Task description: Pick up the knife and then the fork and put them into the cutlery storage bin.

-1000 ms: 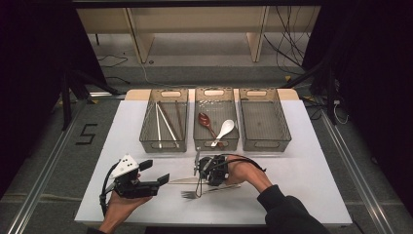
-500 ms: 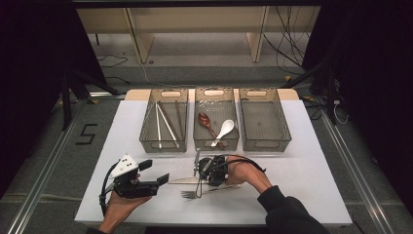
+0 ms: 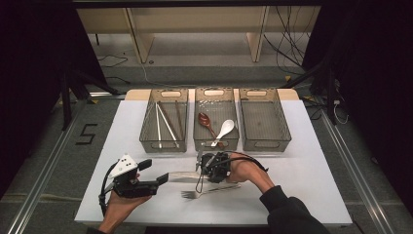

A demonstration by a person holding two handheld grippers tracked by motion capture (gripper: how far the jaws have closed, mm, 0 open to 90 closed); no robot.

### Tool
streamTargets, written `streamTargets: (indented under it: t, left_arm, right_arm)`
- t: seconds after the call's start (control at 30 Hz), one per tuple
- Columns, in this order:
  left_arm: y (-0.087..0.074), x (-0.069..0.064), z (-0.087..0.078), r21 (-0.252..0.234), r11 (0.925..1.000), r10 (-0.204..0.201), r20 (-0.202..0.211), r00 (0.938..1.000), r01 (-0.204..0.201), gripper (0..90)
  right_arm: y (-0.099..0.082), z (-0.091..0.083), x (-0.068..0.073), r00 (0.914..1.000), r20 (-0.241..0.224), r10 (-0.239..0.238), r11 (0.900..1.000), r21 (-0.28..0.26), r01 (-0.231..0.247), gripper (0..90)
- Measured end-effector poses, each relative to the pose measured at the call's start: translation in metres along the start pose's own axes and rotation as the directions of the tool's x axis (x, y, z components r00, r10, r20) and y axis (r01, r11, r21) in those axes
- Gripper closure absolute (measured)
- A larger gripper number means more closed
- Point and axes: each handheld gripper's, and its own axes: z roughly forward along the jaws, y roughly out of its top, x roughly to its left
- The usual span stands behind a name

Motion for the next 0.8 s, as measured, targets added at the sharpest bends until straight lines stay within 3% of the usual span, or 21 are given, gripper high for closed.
streamTargets:
  t: [0.37, 0.8]
  left_arm:
    - [0.000, 0.000, 0.000, 0.000, 1.0000, 0.001, -0.002, 1.0000, -0.001, 15.9]
    - [0.000, 0.001, -0.001, -0.001, 1.0000, -0.002, -0.003, 1.0000, 0.001, 15.9]
  right_arm:
    - [-0.003, -0.007, -0.005, 0.9981, 0.013, 0.060, 0.9973, -0.043, -0.060, 80.6]
    - [-0.011, -0.022, -0.012, 0.9901, 0.036, 0.136, 0.9859, -0.104, -0.131, 80.6]
